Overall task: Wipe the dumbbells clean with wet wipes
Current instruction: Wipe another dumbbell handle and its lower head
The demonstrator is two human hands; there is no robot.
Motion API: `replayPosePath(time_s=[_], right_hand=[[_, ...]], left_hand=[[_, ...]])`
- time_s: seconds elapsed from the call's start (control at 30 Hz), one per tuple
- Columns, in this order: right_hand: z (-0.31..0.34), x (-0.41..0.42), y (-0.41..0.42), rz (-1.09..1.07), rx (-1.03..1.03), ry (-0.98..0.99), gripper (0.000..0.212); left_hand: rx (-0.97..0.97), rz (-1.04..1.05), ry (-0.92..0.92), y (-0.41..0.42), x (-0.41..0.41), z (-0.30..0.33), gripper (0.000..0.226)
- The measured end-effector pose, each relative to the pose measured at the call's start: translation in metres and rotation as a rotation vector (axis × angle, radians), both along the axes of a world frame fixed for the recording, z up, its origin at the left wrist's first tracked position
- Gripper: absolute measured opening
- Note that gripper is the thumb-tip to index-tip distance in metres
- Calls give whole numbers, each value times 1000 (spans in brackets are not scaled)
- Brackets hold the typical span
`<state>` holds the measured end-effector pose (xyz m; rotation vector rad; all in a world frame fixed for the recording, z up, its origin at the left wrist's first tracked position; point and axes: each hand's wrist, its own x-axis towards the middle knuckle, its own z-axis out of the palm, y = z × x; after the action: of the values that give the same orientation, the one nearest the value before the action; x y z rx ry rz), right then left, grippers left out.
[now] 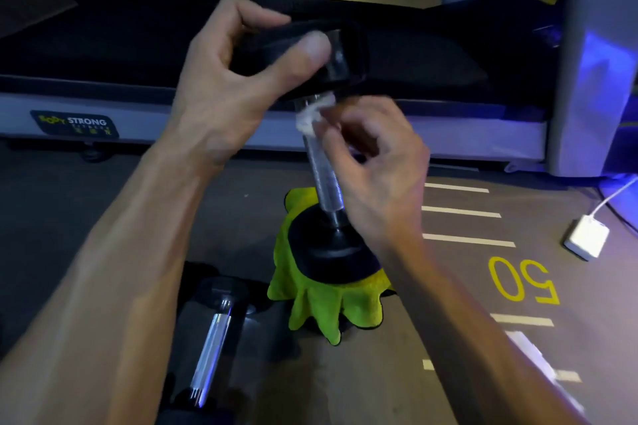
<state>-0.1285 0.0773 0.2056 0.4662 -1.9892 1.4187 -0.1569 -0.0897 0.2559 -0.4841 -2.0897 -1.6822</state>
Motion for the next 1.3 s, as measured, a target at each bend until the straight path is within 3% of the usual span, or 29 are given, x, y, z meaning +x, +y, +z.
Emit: replayPosePath(time_s=[0.13, 0.33, 0.53, 0.7, 0.83, 0.93, 0.97, 1.07, 1.13, 1.3], right_hand=[[-19, 18, 26, 38, 190, -89, 5], [3, 3, -3, -31, 49, 53, 1], [-22, 30, 17, -102, 331, 12, 9], [6, 2, 3, -80, 141, 98, 5], [-32, 33, 37, 99, 252, -146, 10], [-25, 31, 54, 234, 404, -273, 8], [-16, 24, 51, 239, 401, -262, 6], [9, 6, 29, 211, 36, -229, 14], [4, 10, 18, 191, -48, -216, 21], [-28, 37, 59, 220, 399, -355, 10]], left_hand=[[15, -7, -3, 1, 3, 1, 45], [44, -93, -27, -3, 1, 3, 36], [60, -91, -38, -9, -3, 1, 36], [39, -119, -35, -6, 2, 4, 40], [70, -136, -31, -9, 2, 2, 36], [95, -153, -28, -9, 3, 0, 34], [97, -161, -27, -7, 3, 1, 34], [92, -169, -24, -2, 4, 2, 35], [87, -163, -23, -1, 4, 3, 36], [106, -159, -21, -4, 4, 1, 34]])
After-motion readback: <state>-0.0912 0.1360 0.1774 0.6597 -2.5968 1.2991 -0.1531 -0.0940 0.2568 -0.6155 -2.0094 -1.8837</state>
